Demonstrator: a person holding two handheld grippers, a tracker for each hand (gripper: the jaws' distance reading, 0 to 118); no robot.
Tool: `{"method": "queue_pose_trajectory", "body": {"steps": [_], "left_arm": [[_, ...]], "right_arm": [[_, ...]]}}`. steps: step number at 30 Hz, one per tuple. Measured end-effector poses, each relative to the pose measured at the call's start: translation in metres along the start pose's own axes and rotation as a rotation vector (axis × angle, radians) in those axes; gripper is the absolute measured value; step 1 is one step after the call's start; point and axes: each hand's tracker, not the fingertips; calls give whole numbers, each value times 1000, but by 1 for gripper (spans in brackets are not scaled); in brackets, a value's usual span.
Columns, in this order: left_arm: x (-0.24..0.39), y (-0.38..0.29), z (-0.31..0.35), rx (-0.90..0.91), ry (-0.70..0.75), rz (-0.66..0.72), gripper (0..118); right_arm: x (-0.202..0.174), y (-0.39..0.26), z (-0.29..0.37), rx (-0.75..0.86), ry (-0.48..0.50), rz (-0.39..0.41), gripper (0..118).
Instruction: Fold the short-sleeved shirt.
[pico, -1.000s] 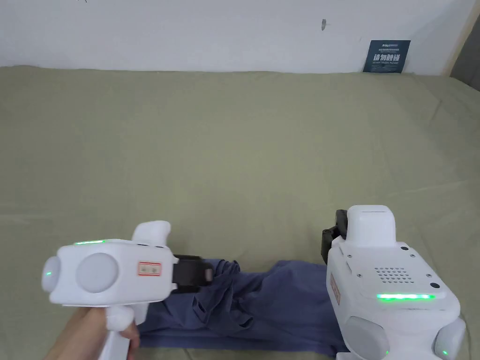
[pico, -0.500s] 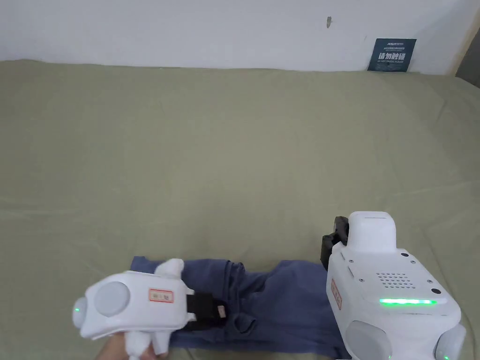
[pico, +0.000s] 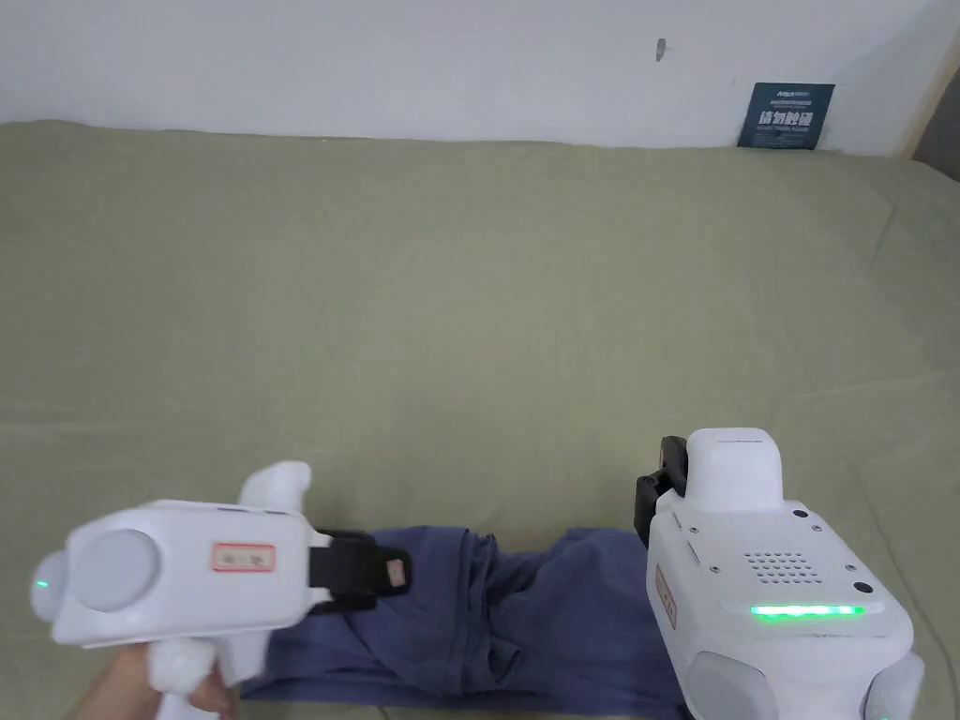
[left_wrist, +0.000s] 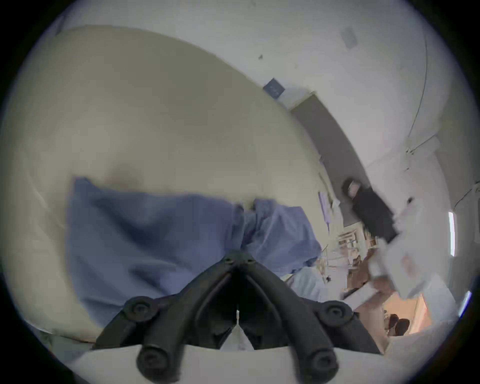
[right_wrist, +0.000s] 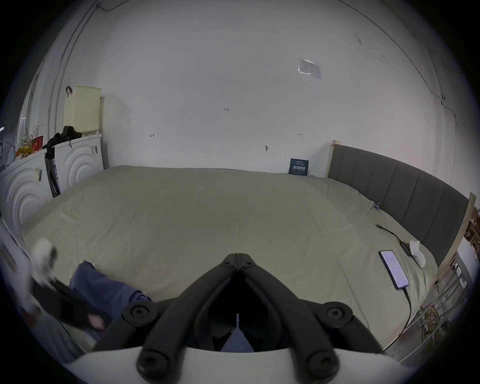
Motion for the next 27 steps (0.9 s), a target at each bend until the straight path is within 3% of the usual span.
{"method": "queue_pose_trajectory", "body": {"steps": [5,10,12,13,14,15,16,22,23,24,25,26,27], "left_arm": [[-54,18,36,-40,132,26,0],[-87,17,33,-82,93,82,0],[-94,18,27,-76,56,104,6],[-96,18,25,-83,52,114,21],[-99,18,21,-89,31,119,70],[-102,17,15,-114,-6,127,107],[-104,15,9,-116,-22,138,118],[-113,13,-21,-102,-132,200,115],[-110,11,-24,-105,-163,214,107],[-108,9,-30,-127,-174,207,81],[-106,7,-35,-123,-161,211,30],[-103,5,-44,-146,-74,200,11],[-102,0,-51,-163,-22,182,11]], "right_arm": [[-8,3,-2,25,12,-1,0],[-16,7,-7,25,3,8,0],[-18,6,-10,19,6,14,0],[-19,7,-10,15,4,17,0],[-19,7,-11,11,5,17,0],[-19,7,-12,4,4,16,0],[-18,7,-12,2,3,16,0],[-14,11,-13,11,-12,8,0],[-13,12,-12,19,-13,9,0],[-12,13,-12,21,-15,9,0],[-11,14,-11,21,-16,9,0],[-9,14,-10,24,-18,7,0],[-8,15,-8,28,-22,3,0]]}}
